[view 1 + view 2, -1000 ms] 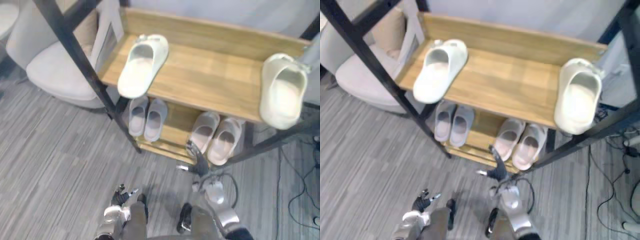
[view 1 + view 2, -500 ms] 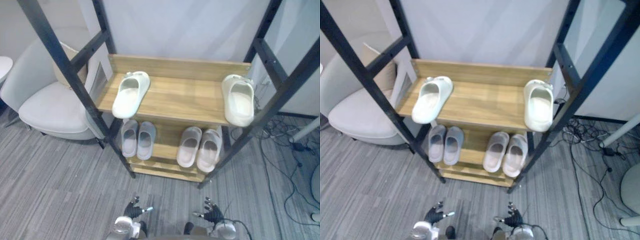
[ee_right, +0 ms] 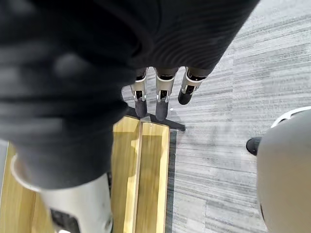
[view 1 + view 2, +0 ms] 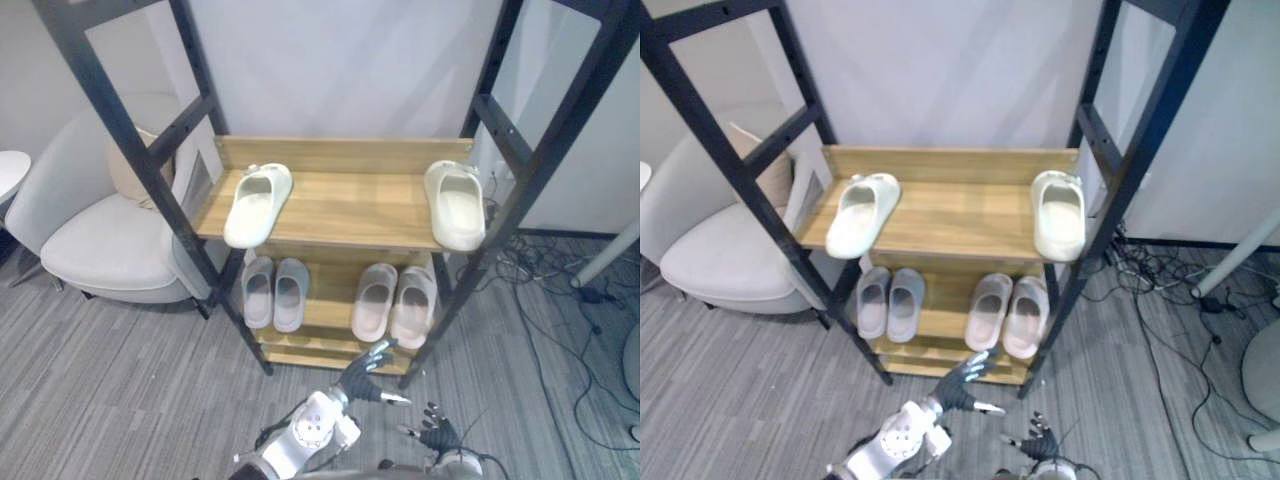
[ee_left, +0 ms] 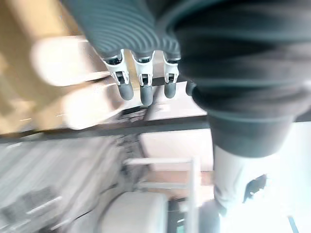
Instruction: Organize the slippers on the shoe rack
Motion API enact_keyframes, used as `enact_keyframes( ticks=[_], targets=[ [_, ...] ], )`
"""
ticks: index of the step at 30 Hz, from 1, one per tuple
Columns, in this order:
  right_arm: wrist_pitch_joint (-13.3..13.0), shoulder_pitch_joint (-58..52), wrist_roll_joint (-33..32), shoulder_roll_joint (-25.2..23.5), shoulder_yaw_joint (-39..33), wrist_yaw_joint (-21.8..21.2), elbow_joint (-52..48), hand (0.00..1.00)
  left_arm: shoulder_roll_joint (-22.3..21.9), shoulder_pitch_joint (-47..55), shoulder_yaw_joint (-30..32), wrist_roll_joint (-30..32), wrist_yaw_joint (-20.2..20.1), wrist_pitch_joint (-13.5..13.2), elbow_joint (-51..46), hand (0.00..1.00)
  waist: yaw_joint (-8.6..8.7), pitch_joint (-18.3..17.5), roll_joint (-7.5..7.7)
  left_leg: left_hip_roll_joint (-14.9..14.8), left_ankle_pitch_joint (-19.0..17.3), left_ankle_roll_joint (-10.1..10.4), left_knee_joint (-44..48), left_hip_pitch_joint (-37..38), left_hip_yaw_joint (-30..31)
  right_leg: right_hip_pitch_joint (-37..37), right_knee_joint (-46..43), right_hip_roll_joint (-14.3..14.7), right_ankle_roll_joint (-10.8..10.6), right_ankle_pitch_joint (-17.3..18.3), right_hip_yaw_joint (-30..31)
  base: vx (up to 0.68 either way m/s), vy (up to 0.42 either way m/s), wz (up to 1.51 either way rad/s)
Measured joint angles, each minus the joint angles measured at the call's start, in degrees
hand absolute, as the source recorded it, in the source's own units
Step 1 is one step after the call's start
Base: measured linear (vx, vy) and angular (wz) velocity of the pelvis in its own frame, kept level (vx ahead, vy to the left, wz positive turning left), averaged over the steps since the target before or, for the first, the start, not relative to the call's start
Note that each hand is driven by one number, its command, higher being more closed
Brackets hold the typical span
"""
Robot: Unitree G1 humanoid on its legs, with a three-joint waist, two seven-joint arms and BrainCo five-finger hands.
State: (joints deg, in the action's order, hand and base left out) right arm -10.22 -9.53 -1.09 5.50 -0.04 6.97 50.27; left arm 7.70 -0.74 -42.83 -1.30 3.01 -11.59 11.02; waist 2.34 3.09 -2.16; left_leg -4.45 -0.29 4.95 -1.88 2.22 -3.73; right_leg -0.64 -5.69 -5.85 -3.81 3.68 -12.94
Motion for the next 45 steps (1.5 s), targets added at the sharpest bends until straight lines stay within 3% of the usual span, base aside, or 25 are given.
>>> enact_keyframes(
  ticks=[8, 15, 20, 33, 45],
  targets=[
    [0.1, -0.1, 1.2, 1.1, 0.9, 0.9, 0.1, 0.00, 0.8, -7.0, 9.0, -1.2, 7.0, -3.2, -16.1, 0.00, 0.02, -0.7, 0.11, 0.1, -0.3, -0.4, -1.1, 1.9, 0.9, 2.8, 2.1, 0.4, 0.4, 0.1, -0.9, 0.09, -0.009, 0.04],
    [0.5, -0.1, 1.2, 1.7, 0.8, 0.8, 0.2, 0.00, 3.5, -15.2, 21.5, 2.1, 12.1, -3.0, -15.5, 0.00, 0.64, -0.9, 0.41, 0.1, -0.3, -0.5, -1.1, 2.2, 1.1, 4.7, 5.3, 0.7, 0.5, -1.4, -1.3, 0.01, 0.005, 0.01],
    [0.8, -0.3, 1.2, 2.1, 0.5, 0.1, 0.2, 0.00, 7.4, -21.3, 30.3, 4.6, 15.8, -1.3, -7.6, 0.00, 0.91, -0.9, 0.51, 0.1, -0.3, -0.5, -1.1, 1.8, 1.0, 5.7, 8.5, 1.1, 0.5, -3.5, -1.4, -0.04, 0.007, -0.02],
    [1.7, -4.6, 1.1, 3.4, -0.4, -1.9, 0.1, 0.00, 22.8, -33.6, 34.7, 6.2, 15.6, 2.0, 12.3, 0.00, 1.42, -0.9, 0.94, 0.1, -0.4, -0.3, -1.9, 1.7, 0.1, 5.3, 10.7, 1.5, 0.5, -4.5, -0.6, 0.00, 0.003, -0.03],
    [1.7, -4.5, 1.0, 3.4, -1.8, -2.5, -0.3, 0.00, 27.6, -41.0, 34.3, 12.6, 13.5, 4.1, 23.4, 0.00, 2.13, 0.5, 0.09, 0.1, -0.5, -0.3, -1.8, 0.8, -1.0, 3.5, 10.0, 1.4, 0.5, -4.5, 1.3, -0.01, 0.006, -0.07]
  ],
)
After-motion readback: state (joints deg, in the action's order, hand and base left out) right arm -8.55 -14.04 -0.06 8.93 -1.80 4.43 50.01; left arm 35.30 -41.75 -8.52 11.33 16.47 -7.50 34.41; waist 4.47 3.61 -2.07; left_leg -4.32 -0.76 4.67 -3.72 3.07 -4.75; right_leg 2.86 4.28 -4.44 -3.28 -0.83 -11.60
